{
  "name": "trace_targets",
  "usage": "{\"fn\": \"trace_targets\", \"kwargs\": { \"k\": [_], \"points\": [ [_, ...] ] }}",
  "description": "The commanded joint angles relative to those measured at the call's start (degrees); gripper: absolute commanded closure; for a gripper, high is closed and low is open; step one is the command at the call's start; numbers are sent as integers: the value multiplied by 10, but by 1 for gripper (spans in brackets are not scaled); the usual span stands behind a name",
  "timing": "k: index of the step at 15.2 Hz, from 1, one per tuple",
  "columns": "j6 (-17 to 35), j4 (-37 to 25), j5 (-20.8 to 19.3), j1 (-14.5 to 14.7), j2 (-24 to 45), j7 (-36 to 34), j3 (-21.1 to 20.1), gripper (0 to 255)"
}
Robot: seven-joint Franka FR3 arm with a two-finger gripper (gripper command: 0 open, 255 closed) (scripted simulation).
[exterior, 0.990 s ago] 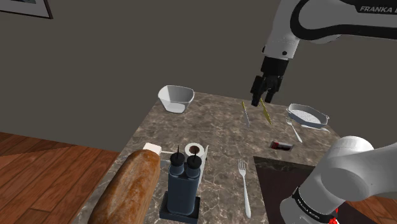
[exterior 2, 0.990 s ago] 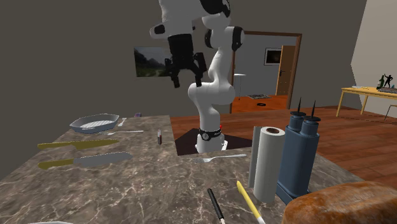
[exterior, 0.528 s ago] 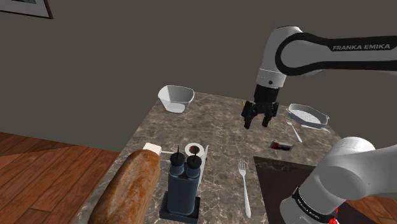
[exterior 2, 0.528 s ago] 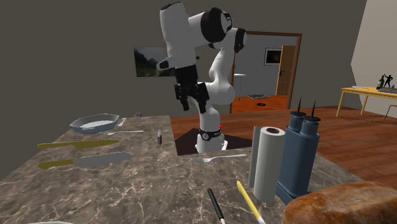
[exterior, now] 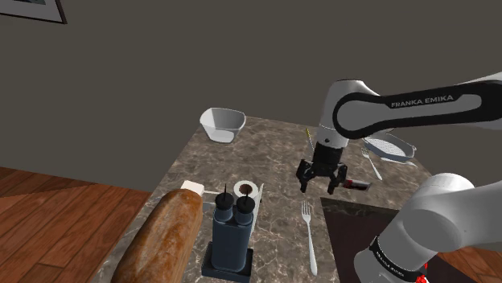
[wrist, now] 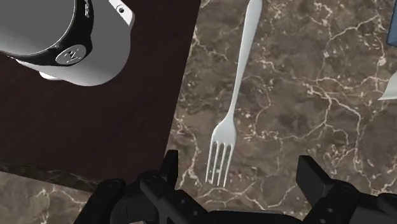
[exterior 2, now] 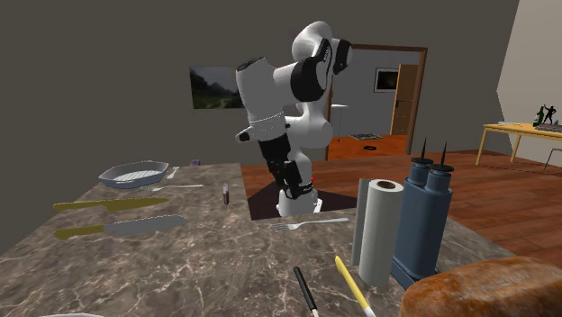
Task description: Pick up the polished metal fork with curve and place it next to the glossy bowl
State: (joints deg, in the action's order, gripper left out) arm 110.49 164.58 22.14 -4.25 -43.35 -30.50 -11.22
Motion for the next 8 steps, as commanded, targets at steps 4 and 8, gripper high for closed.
{"fn": "trace_targets", "kwargs": {
  "k": [4,8],
  "points": [
    [99,65,83,14,47,-78,-40,0],
    [140,81,107,27,73,-77,-52,0]
  ]
}}
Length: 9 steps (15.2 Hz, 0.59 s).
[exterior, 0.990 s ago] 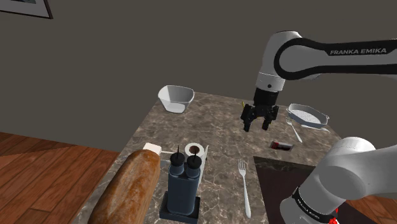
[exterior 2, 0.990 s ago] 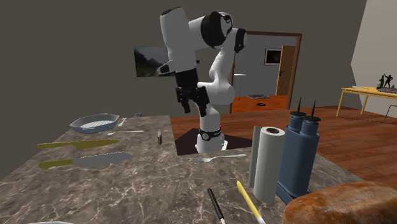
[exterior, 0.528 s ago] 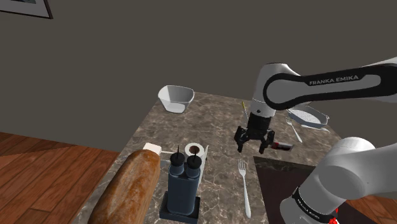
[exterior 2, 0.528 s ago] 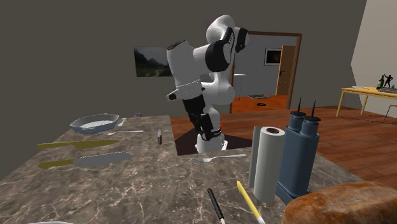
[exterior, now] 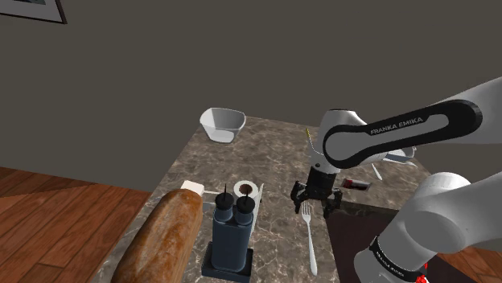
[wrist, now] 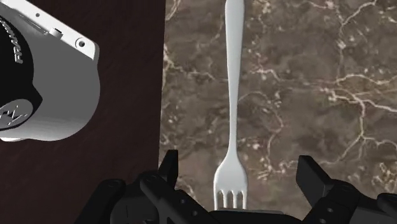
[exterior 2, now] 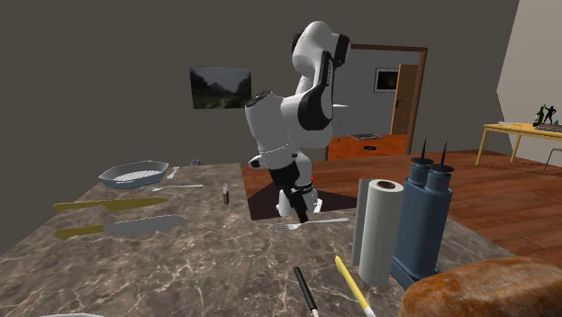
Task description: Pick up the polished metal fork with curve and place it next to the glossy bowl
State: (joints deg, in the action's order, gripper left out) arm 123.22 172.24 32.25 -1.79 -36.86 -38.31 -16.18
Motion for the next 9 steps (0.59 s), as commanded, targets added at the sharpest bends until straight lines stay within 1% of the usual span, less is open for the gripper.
{"fn": "trace_targets", "kwargs": {
  "k": [1,4,9],
  "points": [
    [24,8,13,6,16,3,-5,0],
    [68,19,38,20,49,12,-15,0],
    [68,19,38,20,49,12,-15,0]
  ]
}}
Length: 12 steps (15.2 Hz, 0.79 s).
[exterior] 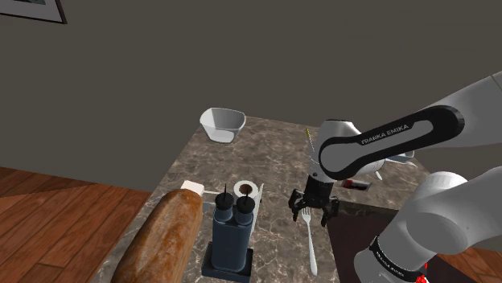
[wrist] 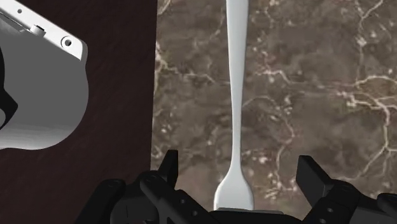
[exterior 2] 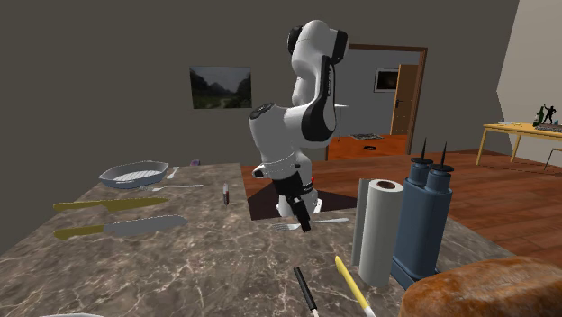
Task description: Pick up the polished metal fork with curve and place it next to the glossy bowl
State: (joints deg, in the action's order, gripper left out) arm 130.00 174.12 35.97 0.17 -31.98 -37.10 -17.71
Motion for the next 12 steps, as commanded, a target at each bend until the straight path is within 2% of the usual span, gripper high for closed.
{"fn": "trace_targets", "kwargs": {
  "k": [1,3,4,12],
  "points": [
    [0,0,0,0,0,0,0,0],
    [0,0,0,0,0,0,0,0],
    [0,0,0,0,0,0,0,255],
    [0,0,0,0,0,0,0,255]
  ]
}}
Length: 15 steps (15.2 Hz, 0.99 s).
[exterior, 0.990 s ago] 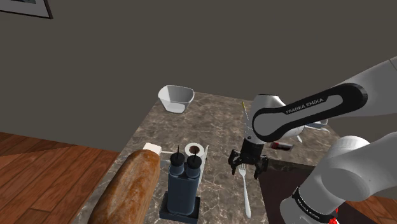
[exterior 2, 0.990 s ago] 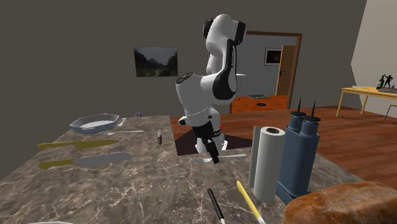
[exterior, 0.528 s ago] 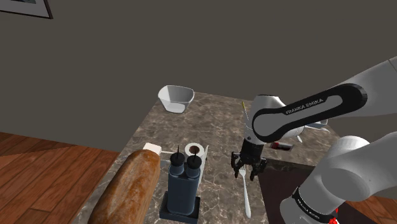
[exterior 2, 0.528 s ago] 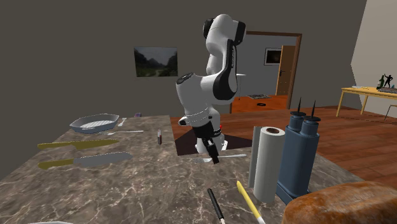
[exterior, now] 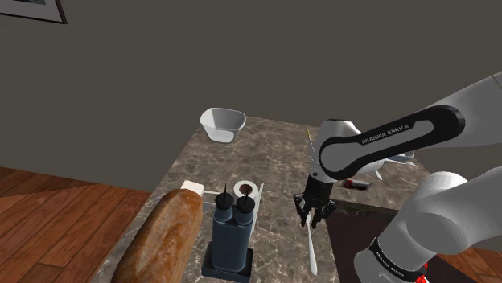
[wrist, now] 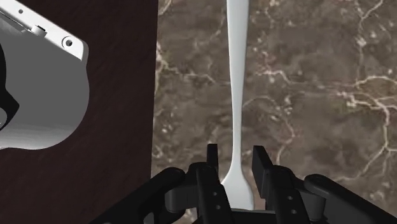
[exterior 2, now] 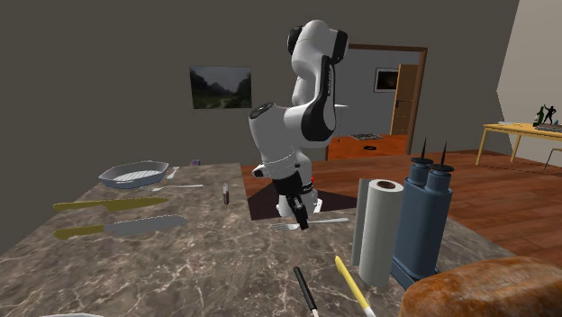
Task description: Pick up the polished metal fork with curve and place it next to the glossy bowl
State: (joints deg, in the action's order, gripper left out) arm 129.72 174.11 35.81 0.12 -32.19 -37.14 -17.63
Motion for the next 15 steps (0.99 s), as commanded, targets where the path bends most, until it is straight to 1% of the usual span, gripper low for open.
{"fn": "trace_targets", "kwargs": {
  "k": [1,8,15],
  "points": [
    [3,0,2,1,2,0,-1,255],
    [-87,-17,-33,-10,-74,-30,11,255],
    [-167,-44,-60,-18,-129,-53,25,255]
  ]
}}
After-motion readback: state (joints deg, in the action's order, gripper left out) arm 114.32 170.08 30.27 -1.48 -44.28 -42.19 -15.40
